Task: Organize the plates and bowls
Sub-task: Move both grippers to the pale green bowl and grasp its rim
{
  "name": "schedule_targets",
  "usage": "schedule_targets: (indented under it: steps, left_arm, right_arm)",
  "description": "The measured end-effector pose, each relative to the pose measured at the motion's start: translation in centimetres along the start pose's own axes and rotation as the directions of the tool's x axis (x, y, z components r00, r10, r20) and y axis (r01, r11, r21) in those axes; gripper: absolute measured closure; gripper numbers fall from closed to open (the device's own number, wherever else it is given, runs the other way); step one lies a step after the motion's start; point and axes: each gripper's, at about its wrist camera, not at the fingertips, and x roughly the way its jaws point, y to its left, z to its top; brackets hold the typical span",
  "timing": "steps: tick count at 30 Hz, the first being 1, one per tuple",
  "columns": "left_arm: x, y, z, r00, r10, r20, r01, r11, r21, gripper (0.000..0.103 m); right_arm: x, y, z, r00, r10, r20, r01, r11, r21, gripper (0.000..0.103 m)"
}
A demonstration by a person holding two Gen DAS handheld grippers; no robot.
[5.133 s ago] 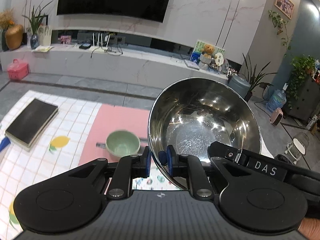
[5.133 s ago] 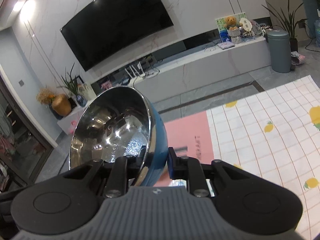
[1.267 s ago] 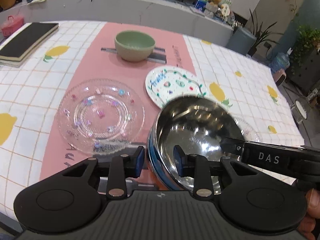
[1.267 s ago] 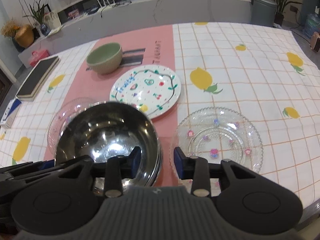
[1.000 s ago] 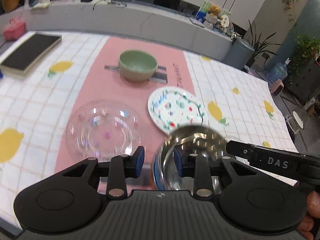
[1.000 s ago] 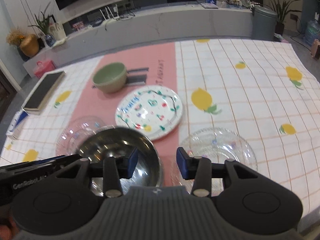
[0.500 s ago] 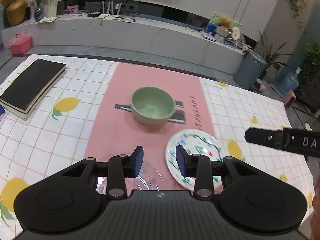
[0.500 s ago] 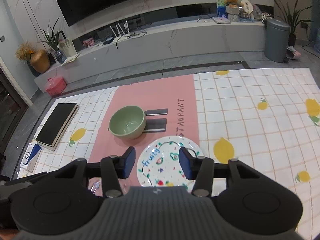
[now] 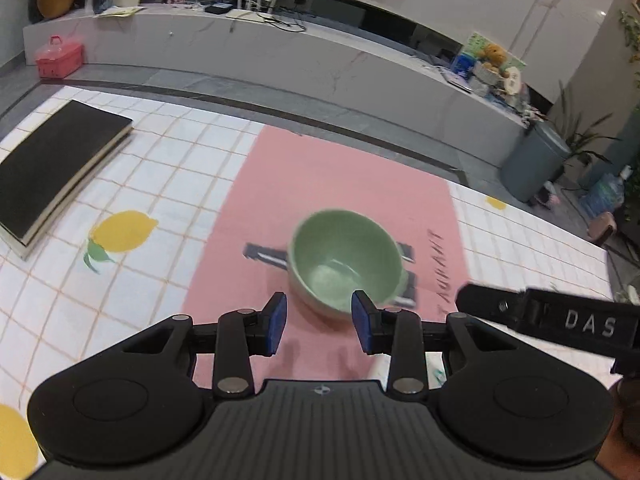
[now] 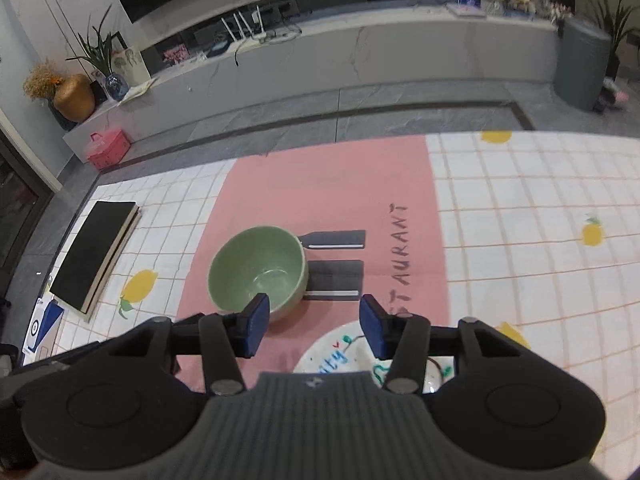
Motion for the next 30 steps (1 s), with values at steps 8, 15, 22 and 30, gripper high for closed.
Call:
schedule_targets:
  steps: [8, 15, 22, 30]
  left_arm:
    - [3.3, 1.6, 1.3, 0.998, 0.02, -0.053, -0.024, 0.996, -0.081, 0.062]
    - [5.2, 1.2, 2.3, 0.997, 0.026, -0.069, -0.032, 0.996, -0.088, 0.062]
    - [7.0, 1.3, 2.4, 0.995, 0.027, -0.098, -0.037, 0.994, -0.103, 0.062]
    - [8.4, 1.3, 2.5, 0.992, 0.021, -0.122, -0.034, 0.994, -0.103, 0.063]
  right_arm:
    - [4.6, -0.7, 1.1, 0.998, 0.0, -0.06, 0.001, 1.0, 0.023, 0.053]
    - [6.2, -1.5, 2.1, 0.997, 0.003, -0.075, 0.001, 0.999, 0.05, 0.051]
    - [7.8, -2.0, 2.4, 0.996, 0.024, -0.084, -0.016, 0.995, 0.094, 0.049]
    - [9.4, -1.5, 2.4, 0.995, 0.04, -0.094, -0.029, 0.993, 0.118, 0.05]
